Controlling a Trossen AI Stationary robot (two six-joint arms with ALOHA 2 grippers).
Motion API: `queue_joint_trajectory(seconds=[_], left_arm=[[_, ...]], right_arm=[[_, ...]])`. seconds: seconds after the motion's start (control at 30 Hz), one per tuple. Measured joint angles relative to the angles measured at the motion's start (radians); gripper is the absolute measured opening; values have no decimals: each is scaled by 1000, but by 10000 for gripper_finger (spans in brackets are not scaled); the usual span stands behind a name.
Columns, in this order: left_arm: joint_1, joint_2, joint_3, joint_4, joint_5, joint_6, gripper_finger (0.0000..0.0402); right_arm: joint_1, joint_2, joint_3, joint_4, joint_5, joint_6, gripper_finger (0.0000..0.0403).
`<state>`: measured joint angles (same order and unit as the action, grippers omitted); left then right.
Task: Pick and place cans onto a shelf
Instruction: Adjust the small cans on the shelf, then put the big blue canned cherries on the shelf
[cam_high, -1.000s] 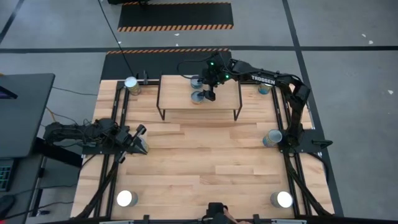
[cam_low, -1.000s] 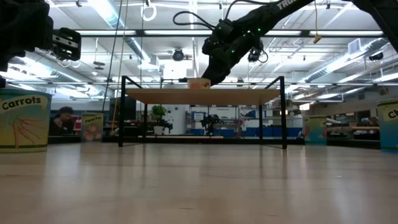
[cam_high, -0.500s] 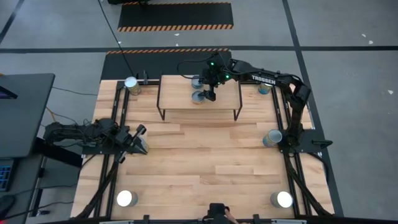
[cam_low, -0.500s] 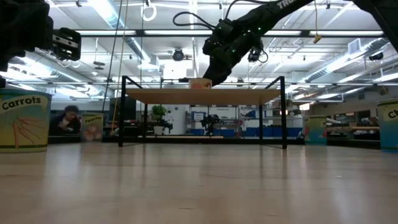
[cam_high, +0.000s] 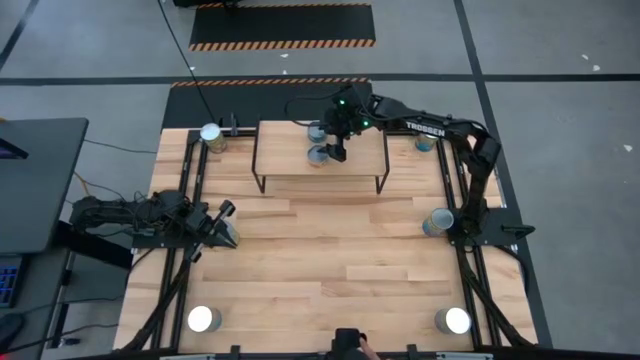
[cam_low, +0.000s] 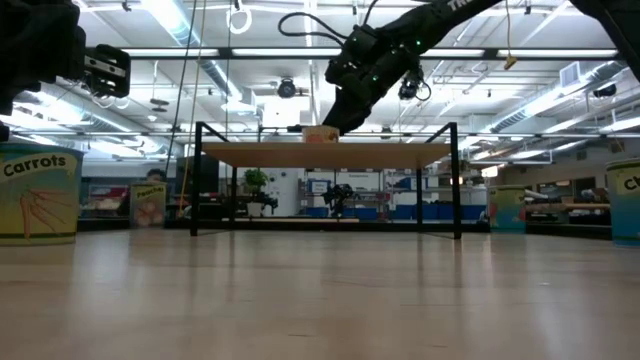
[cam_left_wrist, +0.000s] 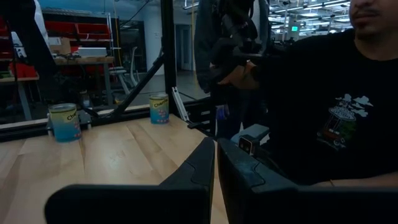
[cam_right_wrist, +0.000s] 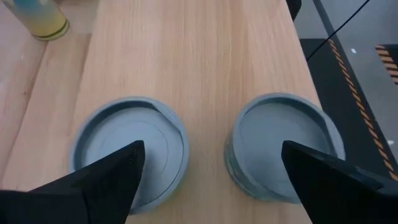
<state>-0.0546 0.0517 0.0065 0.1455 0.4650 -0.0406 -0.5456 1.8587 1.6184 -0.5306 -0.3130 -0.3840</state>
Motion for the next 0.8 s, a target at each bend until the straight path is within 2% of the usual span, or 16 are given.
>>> queue_joint_trajectory(seconds=[0.33, 0.63, 0.8], left_arm=[[0, 0, 0, 1, 0, 0, 27], [0, 0, 0, 0, 0, 0, 27], [0, 0, 0, 0, 0, 0, 27]], right_arm=[[51, -66, 58, -53, 5, 0, 386], [187, -190, 64, -65, 5, 58, 385], [273, -252, 64, -81, 6, 121, 364]])
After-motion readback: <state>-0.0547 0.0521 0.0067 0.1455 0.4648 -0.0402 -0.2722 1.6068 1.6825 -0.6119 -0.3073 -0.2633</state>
